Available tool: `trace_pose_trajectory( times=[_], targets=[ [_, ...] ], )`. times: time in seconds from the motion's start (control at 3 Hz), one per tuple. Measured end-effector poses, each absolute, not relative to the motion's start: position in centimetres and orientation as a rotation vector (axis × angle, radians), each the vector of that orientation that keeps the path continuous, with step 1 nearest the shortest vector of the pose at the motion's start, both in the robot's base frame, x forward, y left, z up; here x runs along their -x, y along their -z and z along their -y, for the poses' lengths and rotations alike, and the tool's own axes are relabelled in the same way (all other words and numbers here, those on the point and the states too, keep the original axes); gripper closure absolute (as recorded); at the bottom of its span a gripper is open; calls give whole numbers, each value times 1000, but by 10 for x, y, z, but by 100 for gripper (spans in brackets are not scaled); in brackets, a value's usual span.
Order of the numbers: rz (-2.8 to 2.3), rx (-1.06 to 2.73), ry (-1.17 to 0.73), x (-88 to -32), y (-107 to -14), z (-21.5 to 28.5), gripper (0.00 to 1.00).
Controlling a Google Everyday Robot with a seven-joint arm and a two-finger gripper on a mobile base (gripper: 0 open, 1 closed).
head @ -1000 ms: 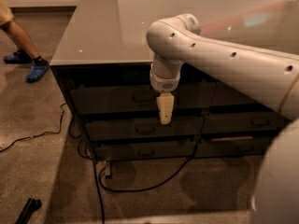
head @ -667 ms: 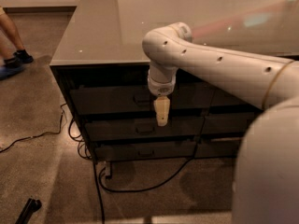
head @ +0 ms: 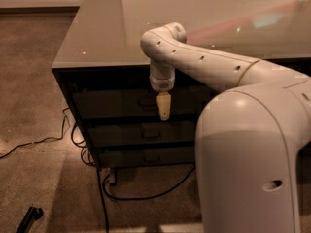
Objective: Open top drawer
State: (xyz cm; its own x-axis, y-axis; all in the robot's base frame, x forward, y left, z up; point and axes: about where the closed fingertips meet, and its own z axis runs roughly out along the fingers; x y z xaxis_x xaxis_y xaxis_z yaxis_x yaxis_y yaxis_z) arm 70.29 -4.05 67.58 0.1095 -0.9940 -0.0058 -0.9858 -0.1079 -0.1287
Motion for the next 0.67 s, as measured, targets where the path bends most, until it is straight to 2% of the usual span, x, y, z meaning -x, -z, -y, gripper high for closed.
trace_pose_trajectory(
  times=[0.67],
  targets=[
    [-2025, 2265, 85, -710, -660, 43, 0]
  ],
)
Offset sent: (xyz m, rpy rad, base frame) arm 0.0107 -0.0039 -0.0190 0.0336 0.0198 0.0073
